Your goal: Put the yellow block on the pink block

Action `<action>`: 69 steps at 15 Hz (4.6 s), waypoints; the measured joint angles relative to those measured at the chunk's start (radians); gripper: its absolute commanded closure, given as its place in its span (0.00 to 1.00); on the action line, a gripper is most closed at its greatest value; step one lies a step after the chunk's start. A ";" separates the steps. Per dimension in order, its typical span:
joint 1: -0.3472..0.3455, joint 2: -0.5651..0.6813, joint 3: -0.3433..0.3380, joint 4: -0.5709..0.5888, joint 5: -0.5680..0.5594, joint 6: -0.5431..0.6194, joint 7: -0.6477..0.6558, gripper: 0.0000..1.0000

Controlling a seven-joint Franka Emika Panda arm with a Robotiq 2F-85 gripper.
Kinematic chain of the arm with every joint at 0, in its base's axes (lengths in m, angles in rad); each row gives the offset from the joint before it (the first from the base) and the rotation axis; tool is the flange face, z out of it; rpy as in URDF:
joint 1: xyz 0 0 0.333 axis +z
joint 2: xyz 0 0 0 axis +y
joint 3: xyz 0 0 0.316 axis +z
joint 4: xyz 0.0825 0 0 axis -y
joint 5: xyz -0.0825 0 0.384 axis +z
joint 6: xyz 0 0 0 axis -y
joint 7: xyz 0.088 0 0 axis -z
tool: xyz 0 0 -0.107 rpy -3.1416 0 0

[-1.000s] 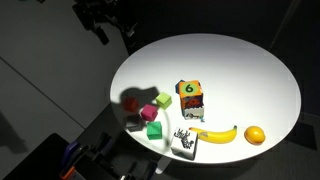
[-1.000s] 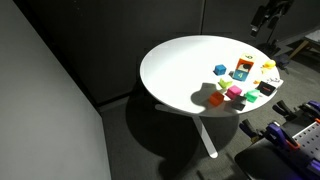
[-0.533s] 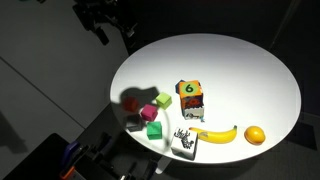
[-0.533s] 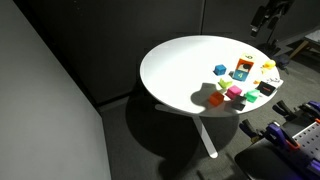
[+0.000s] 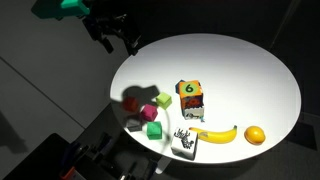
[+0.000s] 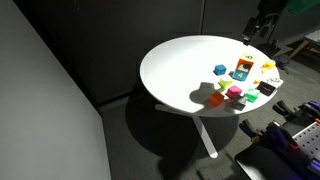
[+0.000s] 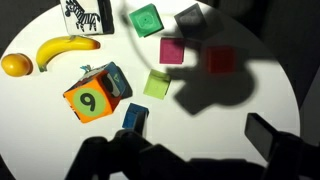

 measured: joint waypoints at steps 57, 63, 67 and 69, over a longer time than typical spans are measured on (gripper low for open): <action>0.009 0.876 -0.106 0.447 0.050 0.241 0.128 0.00; 0.022 0.926 -0.106 0.493 0.050 0.241 0.128 0.00; 0.025 0.948 -0.107 0.509 0.050 0.241 0.128 0.00; 0.025 0.959 -0.108 0.514 0.050 0.241 0.128 0.00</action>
